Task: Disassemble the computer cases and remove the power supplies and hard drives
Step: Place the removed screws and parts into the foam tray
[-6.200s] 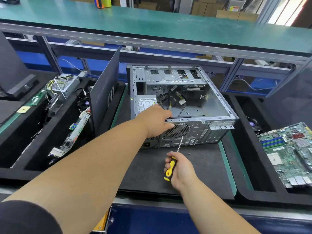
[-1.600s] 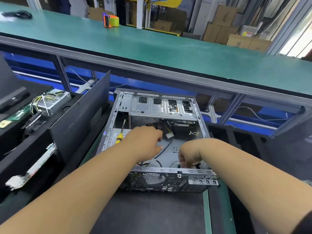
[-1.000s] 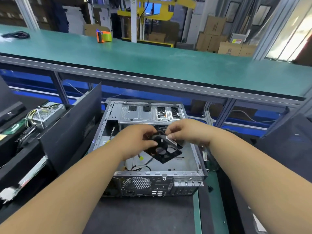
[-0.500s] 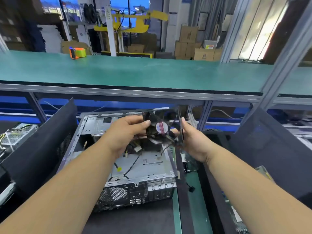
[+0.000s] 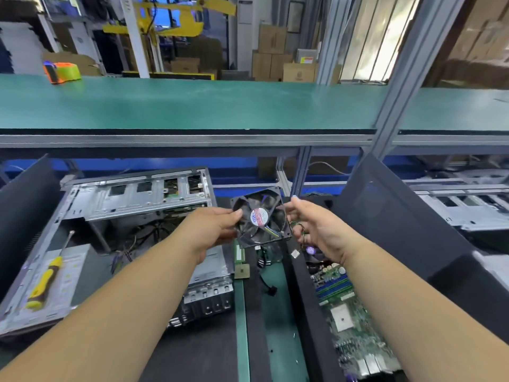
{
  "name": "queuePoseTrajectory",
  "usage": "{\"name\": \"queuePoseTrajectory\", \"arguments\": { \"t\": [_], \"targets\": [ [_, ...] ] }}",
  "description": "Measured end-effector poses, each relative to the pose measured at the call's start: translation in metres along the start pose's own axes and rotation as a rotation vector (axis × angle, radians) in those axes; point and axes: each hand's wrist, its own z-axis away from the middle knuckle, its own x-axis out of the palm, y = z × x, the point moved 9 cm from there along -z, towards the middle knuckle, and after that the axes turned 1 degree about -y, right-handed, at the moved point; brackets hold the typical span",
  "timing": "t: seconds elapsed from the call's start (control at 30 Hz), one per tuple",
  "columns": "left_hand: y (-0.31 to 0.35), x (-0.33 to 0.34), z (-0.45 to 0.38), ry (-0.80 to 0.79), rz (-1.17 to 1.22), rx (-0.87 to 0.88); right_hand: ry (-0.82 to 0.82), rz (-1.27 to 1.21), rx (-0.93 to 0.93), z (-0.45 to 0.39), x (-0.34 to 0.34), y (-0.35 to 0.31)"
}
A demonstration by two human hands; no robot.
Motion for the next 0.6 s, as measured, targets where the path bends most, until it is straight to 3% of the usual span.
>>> {"name": "queuePoseTrajectory", "arguments": {
  "t": [0.23, 0.33, 0.4, 0.6],
  "targets": [
    [-0.011, 0.023, -0.008, 0.032, -0.144, 0.022, 0.121, 0.287, -0.044, -0.008, -0.04, 0.013],
    [-0.009, 0.006, -0.005, 0.119, -0.328, 0.051, 0.199, 0.46, 0.017, -0.023, -0.051, 0.031],
    [-0.008, -0.004, 0.001, 0.157, -0.327, 0.074, 0.236, 0.613, 0.068, -0.037, -0.054, 0.049],
    [-0.003, -0.042, 0.026, 0.327, -0.388, 0.183, 0.167, 0.987, 0.29, -0.078, -0.032, 0.111]
  ]
}}
